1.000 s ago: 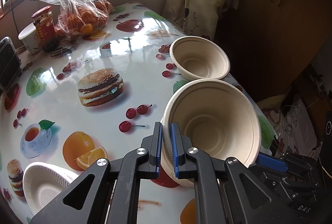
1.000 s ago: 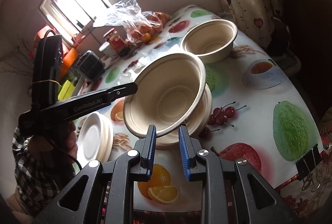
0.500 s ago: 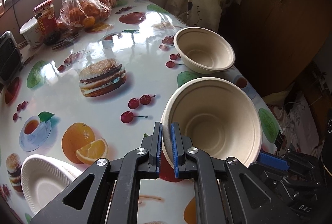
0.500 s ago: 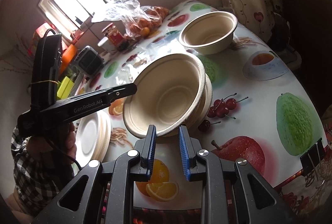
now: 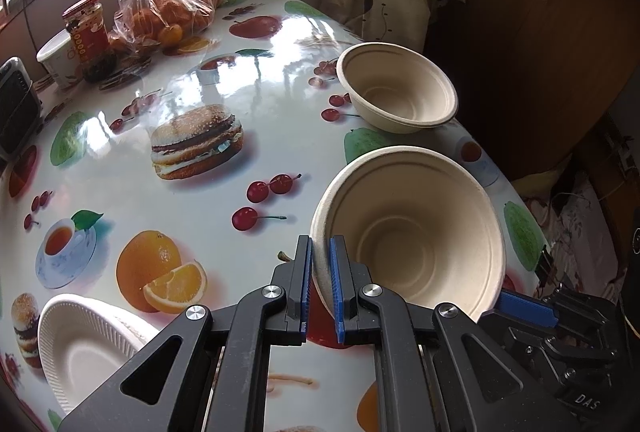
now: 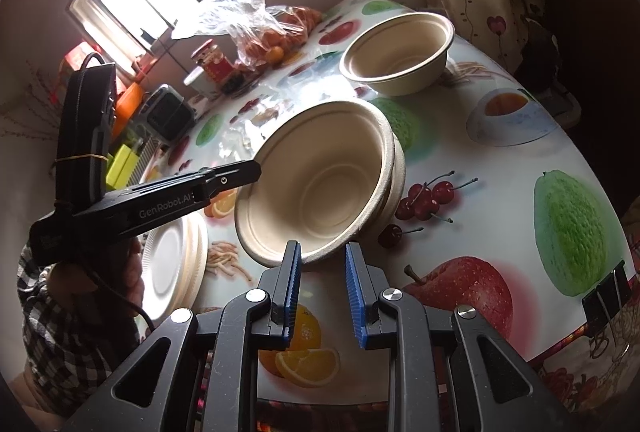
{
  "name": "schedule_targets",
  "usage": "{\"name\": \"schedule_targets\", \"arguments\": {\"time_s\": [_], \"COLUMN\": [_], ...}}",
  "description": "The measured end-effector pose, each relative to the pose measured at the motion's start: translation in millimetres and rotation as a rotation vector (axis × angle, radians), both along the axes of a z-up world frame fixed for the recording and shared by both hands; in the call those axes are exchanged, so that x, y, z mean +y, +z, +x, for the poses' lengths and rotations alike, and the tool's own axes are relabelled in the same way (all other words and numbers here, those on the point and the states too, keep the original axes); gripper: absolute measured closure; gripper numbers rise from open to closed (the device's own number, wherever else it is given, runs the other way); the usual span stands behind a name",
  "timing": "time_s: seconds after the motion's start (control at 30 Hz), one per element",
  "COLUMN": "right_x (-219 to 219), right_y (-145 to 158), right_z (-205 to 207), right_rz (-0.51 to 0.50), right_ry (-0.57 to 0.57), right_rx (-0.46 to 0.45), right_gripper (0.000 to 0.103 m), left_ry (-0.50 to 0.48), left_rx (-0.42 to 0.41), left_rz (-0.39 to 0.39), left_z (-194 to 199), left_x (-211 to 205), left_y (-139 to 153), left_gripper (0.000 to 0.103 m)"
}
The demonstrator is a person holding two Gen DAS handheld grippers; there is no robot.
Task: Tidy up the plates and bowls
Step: 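Lower the right tool's bowl into the table bowl and open the right tool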
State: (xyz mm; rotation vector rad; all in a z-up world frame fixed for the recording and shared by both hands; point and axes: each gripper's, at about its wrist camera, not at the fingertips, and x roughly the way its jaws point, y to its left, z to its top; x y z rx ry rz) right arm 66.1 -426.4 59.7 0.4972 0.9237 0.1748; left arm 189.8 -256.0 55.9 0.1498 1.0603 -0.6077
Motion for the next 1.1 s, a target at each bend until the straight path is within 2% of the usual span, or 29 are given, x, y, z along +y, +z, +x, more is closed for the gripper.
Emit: {"name": "schedule_targets", "arguments": {"time_s": [1.1], "right_x": [0.3], "right_y": [-2.5], "right_z": [-0.7], "right_rz": [-0.005], "right_ry": [-0.003], "right_rx": [0.001], "right_gripper": [0.081], "left_ry": [0.005], "left_rx": [0.014], "left_rz": [0.005], "left_z": [-1.1], "left_x": [0.4], "left_y": [-4.8], "left_gripper": [0.093]}}
